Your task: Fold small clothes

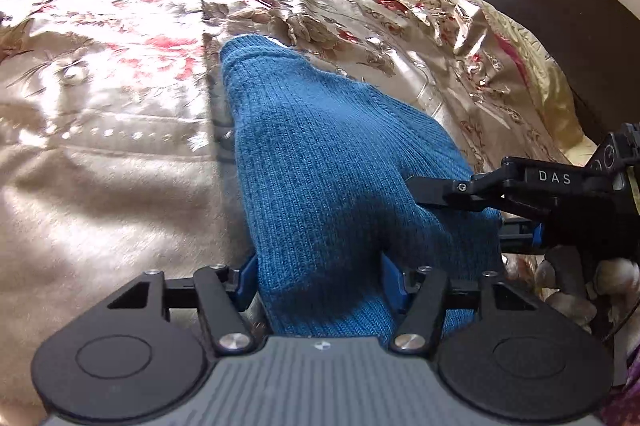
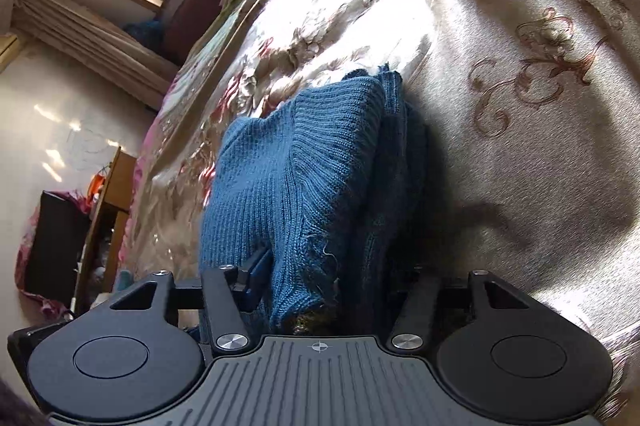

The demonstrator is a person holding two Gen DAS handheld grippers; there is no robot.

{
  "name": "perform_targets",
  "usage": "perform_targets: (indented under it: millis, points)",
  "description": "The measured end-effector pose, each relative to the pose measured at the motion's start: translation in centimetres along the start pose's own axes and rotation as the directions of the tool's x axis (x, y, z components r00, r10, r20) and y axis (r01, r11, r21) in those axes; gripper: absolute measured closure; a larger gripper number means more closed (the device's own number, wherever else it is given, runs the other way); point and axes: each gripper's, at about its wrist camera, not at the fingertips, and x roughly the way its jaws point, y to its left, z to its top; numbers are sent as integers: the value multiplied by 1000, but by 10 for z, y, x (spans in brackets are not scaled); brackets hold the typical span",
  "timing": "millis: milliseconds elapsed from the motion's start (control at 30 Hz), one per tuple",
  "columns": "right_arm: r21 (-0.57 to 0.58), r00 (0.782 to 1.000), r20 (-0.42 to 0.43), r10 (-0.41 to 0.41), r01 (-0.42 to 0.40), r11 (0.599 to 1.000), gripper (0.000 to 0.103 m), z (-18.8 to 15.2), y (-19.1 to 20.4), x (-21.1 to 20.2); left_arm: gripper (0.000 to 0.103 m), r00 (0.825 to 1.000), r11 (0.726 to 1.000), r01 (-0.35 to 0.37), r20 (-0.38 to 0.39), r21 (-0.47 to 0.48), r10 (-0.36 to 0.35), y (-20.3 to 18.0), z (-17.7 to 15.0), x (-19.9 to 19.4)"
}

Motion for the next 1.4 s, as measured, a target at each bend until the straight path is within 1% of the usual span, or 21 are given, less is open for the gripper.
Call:
perform_targets:
  millis: [100, 200, 300, 367, 467, 533, 633, 733, 800, 833, 867, 900, 967, 1033, 1067, 1100, 1167, 1233, 1333, 1367, 1400]
  points:
    - [-28, 999, -22, 29, -29, 999, 56, -11, 14, 3, 41, 1000, 999, -17, 14, -30, 17, 7, -11, -20]
    - [-71, 995, -72, 62, -67, 995, 57, -24, 31, 15, 41, 997, 997, -69, 22, -27, 69, 11, -24, -37]
    - [-103, 995, -89, 41, -50, 993, 55, -31, 39, 23, 41, 996, 996, -83, 13, -42, 84, 22, -28, -43]
    - [-81, 997, -75, 21, -27, 996, 54, -29, 33, 18, 41, 996, 995, -87, 31, -43, 88, 22, -27, -49]
    - [-62, 1000, -28, -14, 12, 998, 53, -24, 25, -3, 41, 992, 995, -102, 78, -22, 103, 19, -24, -61]
    - [-107, 998, 22, -65, 67, 992, 53, -21, 31, -18, 41, 987, 993, -115, 108, -22, 117, 18, -20, -66]
    - [-213, 982, 133, -136, 163, 963, 53, -18, 53, -35, 41, 979, 990, -138, 147, -20, 140, 15, -12, -68]
    - [-309, 967, 217, -134, 198, 930, 53, -16, 79, -38, 41, 971, 986, -165, 171, -17, 165, 12, -1, -64]
    - [-338, 971, 213, -111, 180, 924, 54, -14, 90, -28, 41, 966, 982, -186, 183, -14, 186, 11, 5, -58]
    - [-348, 975, 197, -105, 169, 922, 57, -11, 94, -18, 41, 964, 982, -190, 186, -10, 189, 10, 8, -56]
    - [-353, 977, 187, -106, 168, 920, 63, -10, 95, -10, 41, 964, 981, -193, 185, -6, 191, 9, 10, -52]
    - [-353, 977, 177, -119, 176, 919, 72, -8, 94, -2, 41, 964, 980, -199, 179, -2, 196, 9, 12, -47]
    - [-334, 973, 155, -170, 213, 918, 85, -3, 87, 17, 41, 962, 975, -223, 158, 0, 220, 11, 14, -37]
    - [-298, 965, 142, -221, 255, 920, 92, -3, 73, 27, 40, 966, 975, -223, 136, -2, 221, 14, 14, -29]
    - [-288, 962, 144, -230, 263, 921, 99, -3, 67, 26, 39, 966, 975, -223, 132, -3, 222, 15, 13, -26]
    - [-280, 961, 145, -234, 267, 922, 101, -5, 61, 24, 37, 968, 975, -220, 125, -6, 219, 17, 12, -24]
    - [-261, 962, 142, -232, 262, 929, 101, -8, 53, 19, 35, 970, 977, -211, 117, -27, 212, 20, 10, -22]
    - [-265, 959, 144, -246, 277, 924, 102, -10, 52, 16, 35, 971, 977, -206, 116, -50, 211, 21, 9, -25]
    - [-278, 954, 151, -258, 292, 915, 101, -11, 62, 9, 36, 964, 974, -225, 138, -30, 226, 14, 5, -39]
    - [-286, 955, 158, -253, 289, 914, 97, -13, 66, 4, 36, 962, 973, -230, 149, -17, 230, 12, 3, -45]
    - [-296, 956, 164, -243, 282, 912, 87, -16, 71, -1, 36, 960, 972, -234, 157, -8, 232, 10, 0, -51]
